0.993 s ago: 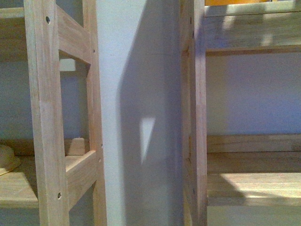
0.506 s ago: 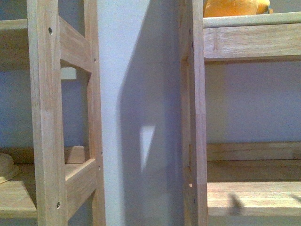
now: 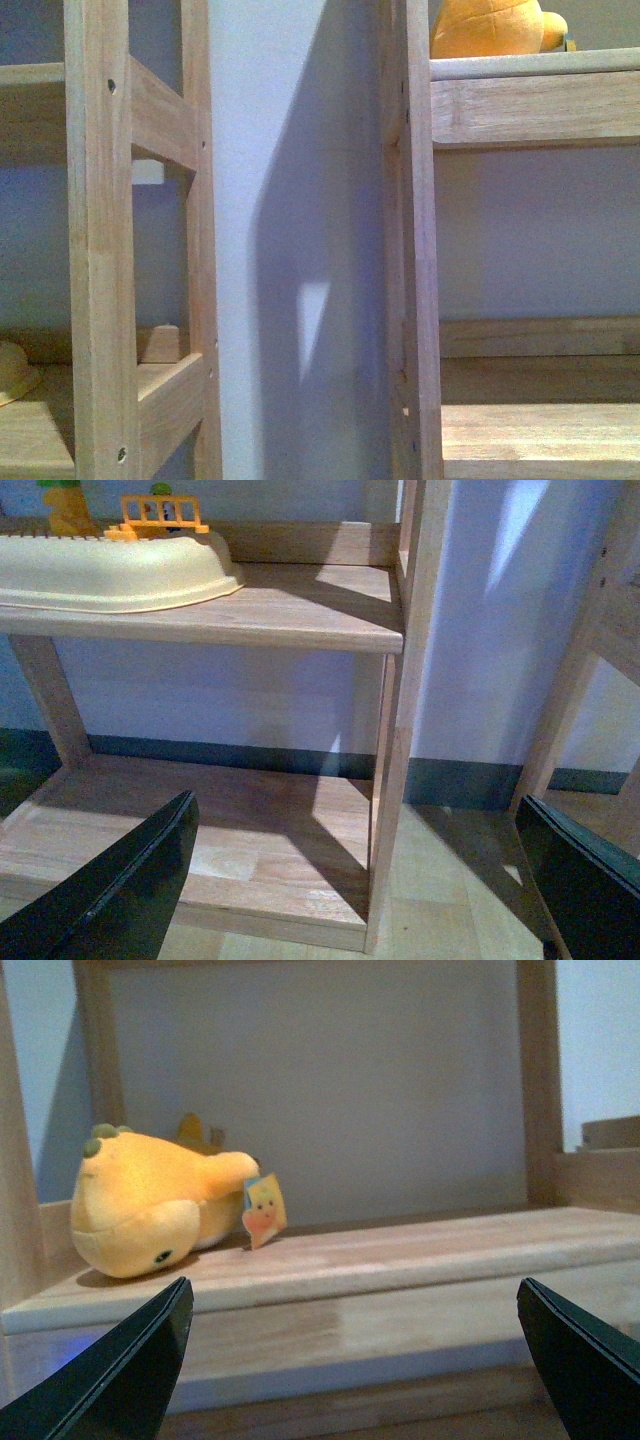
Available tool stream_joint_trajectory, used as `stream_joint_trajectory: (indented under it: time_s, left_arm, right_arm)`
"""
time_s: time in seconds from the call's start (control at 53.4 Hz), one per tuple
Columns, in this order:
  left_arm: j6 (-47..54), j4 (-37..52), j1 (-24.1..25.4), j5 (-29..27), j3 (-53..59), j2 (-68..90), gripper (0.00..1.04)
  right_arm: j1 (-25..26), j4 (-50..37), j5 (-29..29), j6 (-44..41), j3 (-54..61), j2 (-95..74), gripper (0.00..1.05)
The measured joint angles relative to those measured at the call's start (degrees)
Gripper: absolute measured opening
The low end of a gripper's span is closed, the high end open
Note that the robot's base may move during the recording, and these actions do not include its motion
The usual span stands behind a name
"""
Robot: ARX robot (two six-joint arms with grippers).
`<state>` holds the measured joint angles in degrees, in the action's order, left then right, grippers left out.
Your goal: Put away toys
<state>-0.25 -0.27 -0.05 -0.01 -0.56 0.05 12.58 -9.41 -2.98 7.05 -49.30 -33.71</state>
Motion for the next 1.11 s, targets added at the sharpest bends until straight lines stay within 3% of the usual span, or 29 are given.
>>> stream_joint_trajectory:
  time_s: [0.15,0.319,0.469,0.75,0.881,1.106]
  left_arm:
    - [0.0,0.0,0.0,0.0,0.0,0.0,0.98]
    - [0.0,0.0,0.0,0.0,0.0,0.0,0.98]
    - [0.0,0.0,0.0,0.0,0.0,0.0,0.98]
    - [0.0,0.0,0.0,0.0,0.0,0.0,0.98]
    - [0.0,0.0,0.0,0.0,0.0,0.0,0.98]
    - [0.0,0.0,0.0,0.0,0.0,0.0,0.98]
  right_arm:
    - [-0.2,1.3,-0.5,3.6,9.1,6.6,0.98]
    - [-7.1,0.5,-5.0,4.0,19.6,12.7,0.98]
    - [-9.9,0.0,-7.5,4.3,26.8,16.8,0.98]
    - [-10.8,0.3,-7.7,4.3,29.4,18.1,0.98]
    - [-12.2,13.9,2.4,-2.3,27.6,18.6,0.80]
    - [-12.5,13.8,3.0,-5.7,33.6,22.0,0.48]
